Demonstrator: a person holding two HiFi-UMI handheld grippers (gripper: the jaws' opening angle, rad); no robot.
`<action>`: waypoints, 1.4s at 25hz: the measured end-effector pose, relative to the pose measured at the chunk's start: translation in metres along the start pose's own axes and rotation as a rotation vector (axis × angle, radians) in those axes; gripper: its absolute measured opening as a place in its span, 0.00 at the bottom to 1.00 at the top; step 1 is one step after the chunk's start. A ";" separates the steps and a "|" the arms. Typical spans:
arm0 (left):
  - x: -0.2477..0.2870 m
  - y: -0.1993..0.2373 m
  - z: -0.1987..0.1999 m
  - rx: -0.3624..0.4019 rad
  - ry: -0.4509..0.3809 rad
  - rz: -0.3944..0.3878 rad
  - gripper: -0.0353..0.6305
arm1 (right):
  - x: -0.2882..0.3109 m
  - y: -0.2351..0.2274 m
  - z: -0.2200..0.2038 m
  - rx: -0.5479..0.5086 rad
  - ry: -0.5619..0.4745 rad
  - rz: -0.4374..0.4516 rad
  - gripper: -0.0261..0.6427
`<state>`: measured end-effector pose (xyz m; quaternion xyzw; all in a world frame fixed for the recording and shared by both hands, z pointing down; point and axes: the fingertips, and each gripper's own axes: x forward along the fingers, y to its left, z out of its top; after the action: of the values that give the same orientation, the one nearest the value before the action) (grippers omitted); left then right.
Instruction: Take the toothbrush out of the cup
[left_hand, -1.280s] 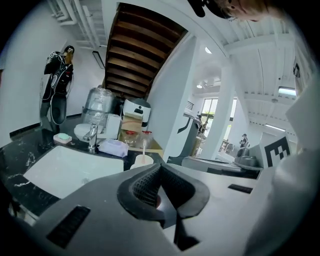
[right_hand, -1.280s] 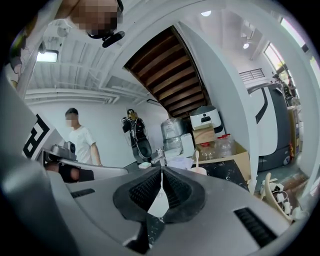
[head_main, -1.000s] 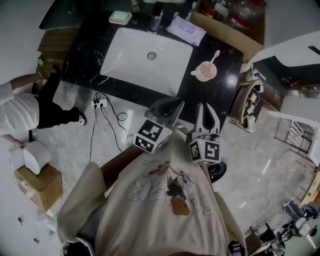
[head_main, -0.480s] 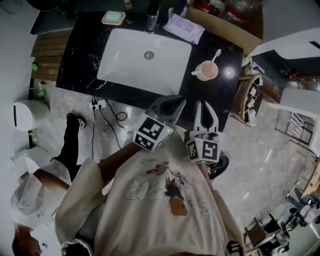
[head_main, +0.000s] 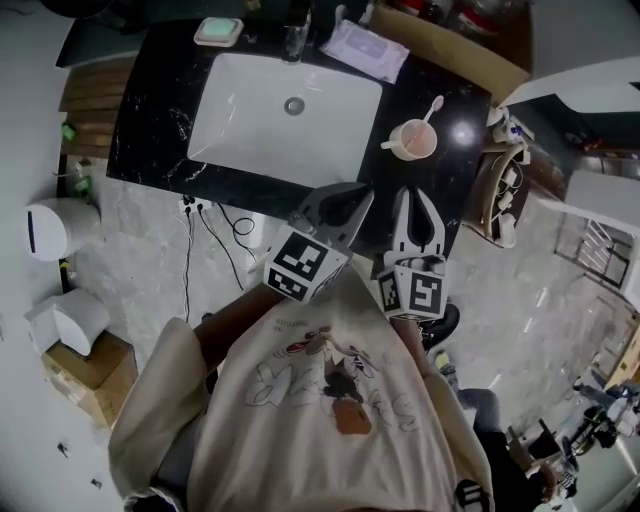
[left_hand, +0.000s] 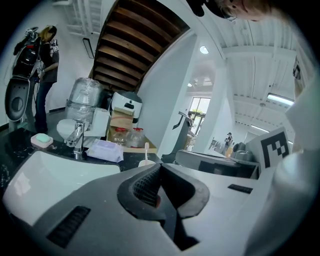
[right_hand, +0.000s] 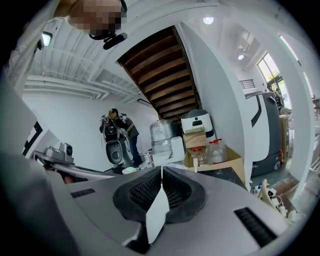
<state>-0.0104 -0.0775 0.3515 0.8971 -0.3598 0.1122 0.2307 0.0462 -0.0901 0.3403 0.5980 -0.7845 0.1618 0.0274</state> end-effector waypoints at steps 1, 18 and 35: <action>0.003 0.002 0.001 0.001 0.000 0.000 0.07 | 0.003 -0.003 -0.001 0.001 0.001 0.001 0.07; 0.056 0.016 -0.001 -0.010 0.033 0.001 0.07 | 0.044 -0.058 -0.014 0.024 0.028 -0.035 0.07; 0.096 0.036 -0.007 -0.040 0.081 0.013 0.07 | 0.088 -0.089 -0.029 0.049 0.165 -0.061 0.21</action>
<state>0.0331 -0.1534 0.4047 0.8847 -0.3579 0.1427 0.2622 0.1016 -0.1839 0.4087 0.6067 -0.7569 0.2288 0.0821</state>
